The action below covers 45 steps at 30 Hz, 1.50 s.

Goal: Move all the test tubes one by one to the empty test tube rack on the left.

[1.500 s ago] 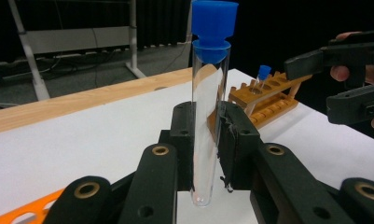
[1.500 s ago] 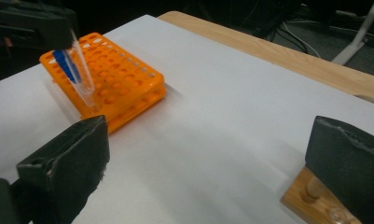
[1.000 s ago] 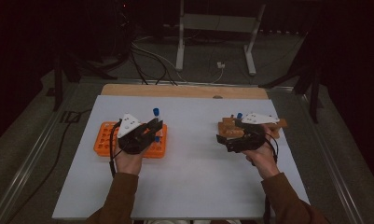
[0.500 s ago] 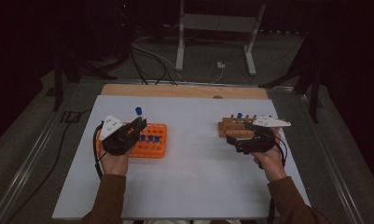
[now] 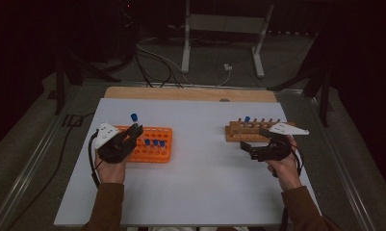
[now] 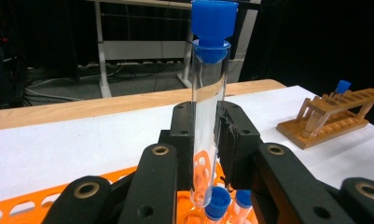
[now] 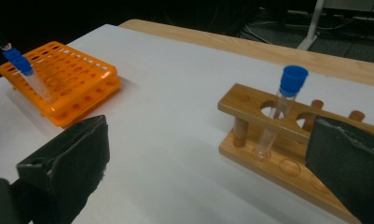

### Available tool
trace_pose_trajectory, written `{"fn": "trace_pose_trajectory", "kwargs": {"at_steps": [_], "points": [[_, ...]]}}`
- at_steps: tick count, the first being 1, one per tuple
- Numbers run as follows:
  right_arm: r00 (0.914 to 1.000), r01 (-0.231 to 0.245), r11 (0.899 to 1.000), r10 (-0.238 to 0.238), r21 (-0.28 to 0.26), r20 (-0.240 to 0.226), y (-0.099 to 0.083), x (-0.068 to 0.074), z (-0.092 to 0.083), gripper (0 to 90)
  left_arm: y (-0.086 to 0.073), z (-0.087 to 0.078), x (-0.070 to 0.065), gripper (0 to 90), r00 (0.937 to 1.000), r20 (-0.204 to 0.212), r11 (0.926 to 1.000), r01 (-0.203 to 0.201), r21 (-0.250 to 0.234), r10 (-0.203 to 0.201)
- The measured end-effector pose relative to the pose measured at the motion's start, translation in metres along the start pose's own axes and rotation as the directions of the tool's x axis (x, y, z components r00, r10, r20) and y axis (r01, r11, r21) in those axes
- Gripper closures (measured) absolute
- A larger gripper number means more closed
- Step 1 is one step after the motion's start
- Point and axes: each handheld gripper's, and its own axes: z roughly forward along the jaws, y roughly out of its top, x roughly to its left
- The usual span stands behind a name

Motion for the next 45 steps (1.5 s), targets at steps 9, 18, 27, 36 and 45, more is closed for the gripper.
{"fn": "trace_pose_trajectory", "kwargs": {"at_steps": [9, 18, 27, 36, 45], "points": [[1.0, -0.003, 1.0, 0.003, -0.001, 0.006, -0.003, -0.003, -0.003, 0.0, -0.01, 0.003, 0.002, 78.0, 0.9999, -0.012, 0.9998, 0.006, 0.017, -0.006], [1.0, -0.007, 1.0, 0.007, 0.0, 0.005, -0.005, -0.003, -0.005, 0.0, -0.021, 0.005, 0.003, 78.0, 0.9999, -0.015, 0.9995, 0.0, 0.033, 0.001], [0.9999, -0.009, 1.0, 0.009, -0.003, 0.005, -0.007, -0.004, -0.006, 0.0, -0.03, 0.007, 0.003, 78.0, 0.9999, -0.016, 0.9984, -0.004, 0.057, 0.005], [0.9999, -0.012, 1.0, 0.012, -0.005, 0.003, -0.008, -0.004, -0.007, 0.0, -0.041, 0.009, 0.005, 77.9, 0.9998, -0.02, 0.9965, -0.002, 0.084, 0.003], [0.9999, -0.015, 1.0, 0.015, -0.006, -0.001, -0.01, -0.005, -0.008, 0.0, -0.052, 0.012, 0.004, 77.9, 0.9994, -0.029, 0.9905, -0.016, 0.137, 0.02]]}}
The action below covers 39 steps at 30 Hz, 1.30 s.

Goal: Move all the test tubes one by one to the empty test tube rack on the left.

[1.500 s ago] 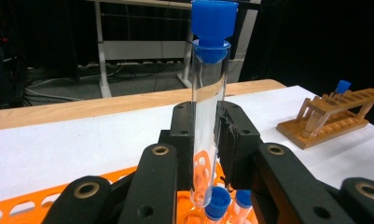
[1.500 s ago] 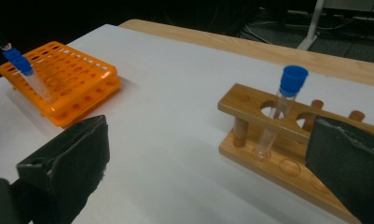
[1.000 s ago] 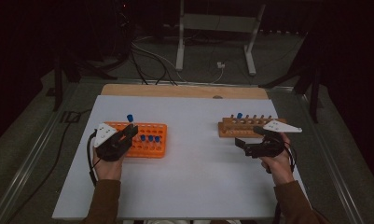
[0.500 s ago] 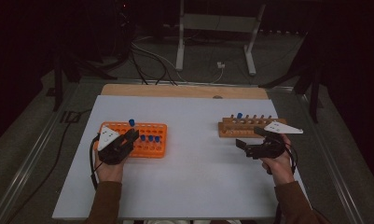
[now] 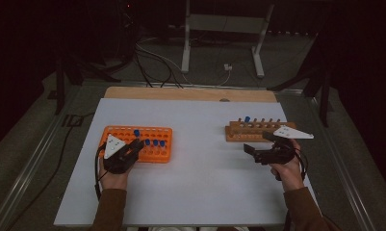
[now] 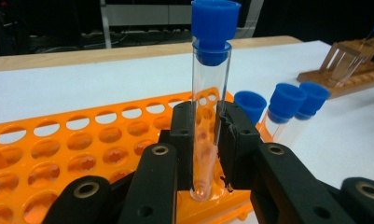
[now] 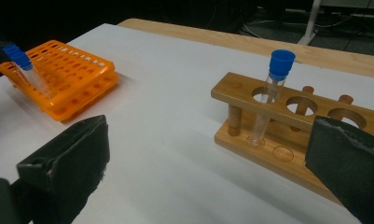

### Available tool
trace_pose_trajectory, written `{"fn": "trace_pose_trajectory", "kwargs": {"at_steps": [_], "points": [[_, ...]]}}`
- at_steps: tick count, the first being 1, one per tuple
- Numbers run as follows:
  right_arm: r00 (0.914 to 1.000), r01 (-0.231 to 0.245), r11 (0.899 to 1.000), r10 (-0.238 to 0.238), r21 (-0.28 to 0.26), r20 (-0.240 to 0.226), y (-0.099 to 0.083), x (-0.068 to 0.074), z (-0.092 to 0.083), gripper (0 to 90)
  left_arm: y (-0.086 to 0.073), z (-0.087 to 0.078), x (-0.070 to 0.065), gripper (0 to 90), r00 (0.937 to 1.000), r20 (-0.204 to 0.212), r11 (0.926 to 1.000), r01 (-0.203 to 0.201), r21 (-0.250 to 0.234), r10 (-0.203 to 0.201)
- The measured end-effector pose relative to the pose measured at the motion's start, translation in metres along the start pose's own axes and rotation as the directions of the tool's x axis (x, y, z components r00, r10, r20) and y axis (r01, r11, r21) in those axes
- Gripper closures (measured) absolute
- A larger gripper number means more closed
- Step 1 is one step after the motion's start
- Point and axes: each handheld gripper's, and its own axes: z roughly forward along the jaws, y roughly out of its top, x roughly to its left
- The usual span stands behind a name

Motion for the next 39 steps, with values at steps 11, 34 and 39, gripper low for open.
{"fn": "trace_pose_trajectory", "kwargs": {"at_steps": [11, 34, 39], "points": [[1.0, -0.004, 1.0, 0.004, 0.002, -0.001, -0.001, 0.0, 0.0, 0.0, -0.008, 0.011, -0.001, 78.1, 0.9993, -0.011, 0.993, -0.034, 0.113, 0.036], [1.0, -0.008, 1.0, 0.008, 0.009, -0.003, -0.003, -0.001, 0.001, 0.0, -0.013, 0.012, 0.001, 70.0, 0.9991, -0.026, 0.987, -0.028, 0.158, 0.032], [1.0, -0.009, 1.0, 0.009, 0.01, 0.0, -0.004, -0.002, 0.002, 0.0, -0.013, 0.006, 0.005, 62.8, 0.9999, -0.012, 0.9903, 0.003, 0.139, -0.002]]}}
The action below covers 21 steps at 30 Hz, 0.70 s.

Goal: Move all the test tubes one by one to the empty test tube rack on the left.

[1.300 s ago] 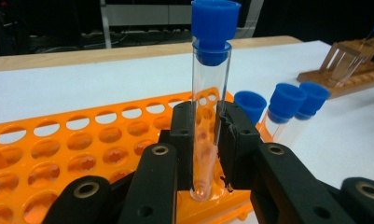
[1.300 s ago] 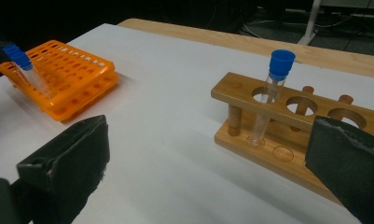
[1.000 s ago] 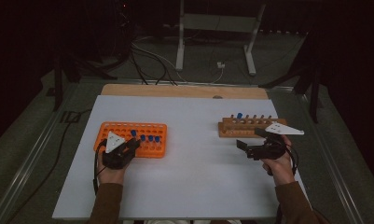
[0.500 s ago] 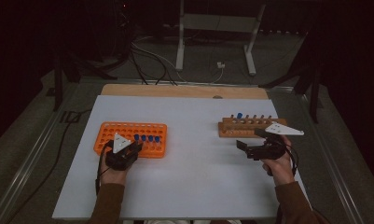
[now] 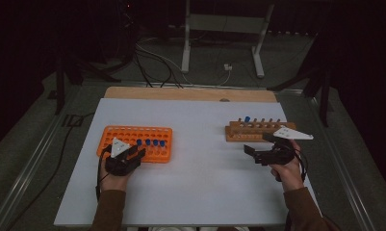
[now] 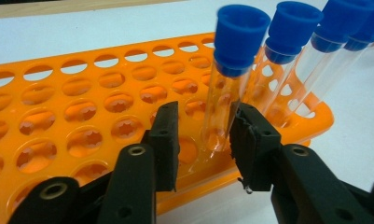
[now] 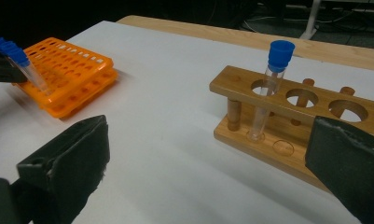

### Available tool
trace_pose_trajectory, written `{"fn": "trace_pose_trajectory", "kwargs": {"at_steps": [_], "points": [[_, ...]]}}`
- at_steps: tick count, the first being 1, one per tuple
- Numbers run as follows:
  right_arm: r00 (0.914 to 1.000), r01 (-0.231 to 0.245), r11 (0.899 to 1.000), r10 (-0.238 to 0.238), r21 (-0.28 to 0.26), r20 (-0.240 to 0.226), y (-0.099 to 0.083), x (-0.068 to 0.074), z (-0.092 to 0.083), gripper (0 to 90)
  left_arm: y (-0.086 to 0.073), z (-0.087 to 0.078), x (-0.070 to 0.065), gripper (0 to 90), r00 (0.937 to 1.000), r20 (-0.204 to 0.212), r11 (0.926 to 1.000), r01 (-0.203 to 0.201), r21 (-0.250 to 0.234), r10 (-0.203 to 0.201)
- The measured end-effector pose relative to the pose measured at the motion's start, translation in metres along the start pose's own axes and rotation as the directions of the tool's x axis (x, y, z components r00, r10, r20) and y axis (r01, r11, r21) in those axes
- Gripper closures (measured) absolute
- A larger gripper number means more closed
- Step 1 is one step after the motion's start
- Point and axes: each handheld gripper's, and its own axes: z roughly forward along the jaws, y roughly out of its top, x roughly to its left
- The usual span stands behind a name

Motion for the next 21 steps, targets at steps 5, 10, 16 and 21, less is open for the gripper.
{"fn": "trace_pose_trajectory", "kwargs": {"at_steps": [5, 10, 16, 21], "points": [[1.0, 0.001, 1.0, -0.001, 0.0, 0.002, 0.001, 0.001, 0.0, 0.0, -0.001, -0.011, 0.006, 55.0, 0.9983, 0.042, 0.9976, 0.044, -0.053, -0.042], [0.9999, 0.007, 1.0, -0.007, -0.005, 0.01, 0.003, 0.0, 0.0, 0.0, -0.002, -0.022, 0.014, 49.5, 0.9948, 0.067, 0.9909, 0.083, -0.106, -0.076], [0.9995, 0.007, 1.0, -0.007, -0.012, 0.031, 0.011, -0.004, 0.001, 0.0, -0.001, -0.03, 0.019, 40.3, 0.9895, 0.109, 0.9819, 0.111, -0.154, -0.095], [0.9983, 0.027, 1.0, -0.027, -0.008, 0.053, 0.02, -0.007, 0.005, 0.0, 0.001, -0.032, 0.019, 26.0, 0.9916, 0.087, 0.979, 0.11, -0.172, -0.096]]}}
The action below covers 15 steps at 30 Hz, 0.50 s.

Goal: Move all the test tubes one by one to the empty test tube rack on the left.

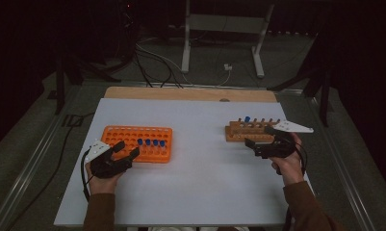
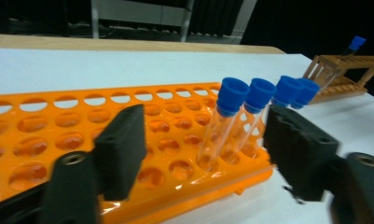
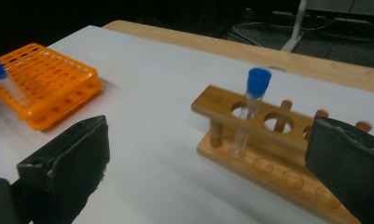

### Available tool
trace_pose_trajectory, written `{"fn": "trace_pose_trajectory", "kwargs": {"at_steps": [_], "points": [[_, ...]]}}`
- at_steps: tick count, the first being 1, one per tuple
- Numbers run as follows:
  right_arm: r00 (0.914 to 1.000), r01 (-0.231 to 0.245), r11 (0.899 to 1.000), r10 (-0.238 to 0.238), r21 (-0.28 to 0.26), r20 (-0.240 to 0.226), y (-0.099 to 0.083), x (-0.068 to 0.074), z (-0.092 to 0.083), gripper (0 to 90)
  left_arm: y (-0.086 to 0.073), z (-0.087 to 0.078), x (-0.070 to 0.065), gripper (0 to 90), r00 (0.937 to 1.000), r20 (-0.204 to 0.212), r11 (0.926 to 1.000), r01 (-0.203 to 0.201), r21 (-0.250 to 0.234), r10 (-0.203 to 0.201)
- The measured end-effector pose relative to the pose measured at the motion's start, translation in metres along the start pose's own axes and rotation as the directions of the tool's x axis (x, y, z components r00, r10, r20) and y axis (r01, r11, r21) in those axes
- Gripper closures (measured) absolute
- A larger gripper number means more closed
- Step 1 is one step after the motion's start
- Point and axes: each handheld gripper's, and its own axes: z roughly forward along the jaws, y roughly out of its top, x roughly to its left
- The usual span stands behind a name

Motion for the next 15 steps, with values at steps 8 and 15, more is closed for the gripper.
{"fn": "trace_pose_trajectory", "kwargs": {"at_steps": [8, 15], "points": [[0.9995, -0.013, 1.0, 0.012, 0.015, 0.031, 0.009, -0.011, 0.017, 0.0, 0.0, -0.002, 0.002, 12.6, 0.9988, -0.044, 0.9997, 0.022, -0.009, -0.022], [0.9977, -0.031, 0.999, 0.029, 0.037, 0.062, 0.009, -0.02, 0.038, 5.6, 0.0, -0.001, 0.003, 1.8, 0.9983, -0.052, 0.9997, 0.026, -0.005, -0.026]]}}
